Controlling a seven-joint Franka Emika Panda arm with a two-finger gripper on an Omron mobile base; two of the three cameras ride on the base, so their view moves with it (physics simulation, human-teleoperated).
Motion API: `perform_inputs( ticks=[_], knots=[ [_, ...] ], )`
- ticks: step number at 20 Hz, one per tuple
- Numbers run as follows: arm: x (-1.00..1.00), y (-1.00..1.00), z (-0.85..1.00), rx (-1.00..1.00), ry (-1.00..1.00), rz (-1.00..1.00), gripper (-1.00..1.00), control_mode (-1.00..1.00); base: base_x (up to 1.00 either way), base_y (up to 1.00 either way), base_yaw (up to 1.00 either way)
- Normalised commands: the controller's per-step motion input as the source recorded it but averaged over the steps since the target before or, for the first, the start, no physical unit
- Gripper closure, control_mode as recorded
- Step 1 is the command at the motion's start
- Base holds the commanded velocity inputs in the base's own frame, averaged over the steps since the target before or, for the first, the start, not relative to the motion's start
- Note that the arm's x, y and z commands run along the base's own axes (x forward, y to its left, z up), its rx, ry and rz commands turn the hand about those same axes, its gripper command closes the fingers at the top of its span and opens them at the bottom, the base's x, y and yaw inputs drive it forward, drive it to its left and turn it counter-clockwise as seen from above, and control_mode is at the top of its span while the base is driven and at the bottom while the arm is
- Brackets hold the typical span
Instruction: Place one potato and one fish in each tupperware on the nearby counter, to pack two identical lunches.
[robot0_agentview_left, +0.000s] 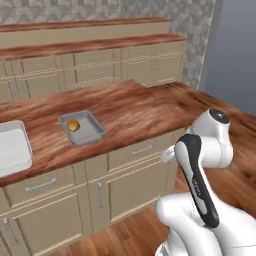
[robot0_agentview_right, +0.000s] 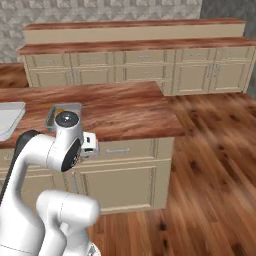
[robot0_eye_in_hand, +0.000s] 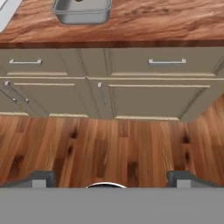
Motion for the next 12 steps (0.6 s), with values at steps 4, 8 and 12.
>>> perform_inputs(
  ticks=[4, 8, 12],
  knots=[
    [0.0, 0.0, 0.0, 0.0, 0.0, 0.0, -1.0, 1.0, -0.07, -0.94, -0.55],
    [0.0, 0.0, 0.0, 0.0, 0.0, 0.0, -1.0, 1.0, 0.0, -0.73, -0.66],
    [0.0, 0.0, 0.0, 0.0, 0.0, 0.0, -1.0, 1.0, 0.0, -0.55, -0.71]
  ],
)
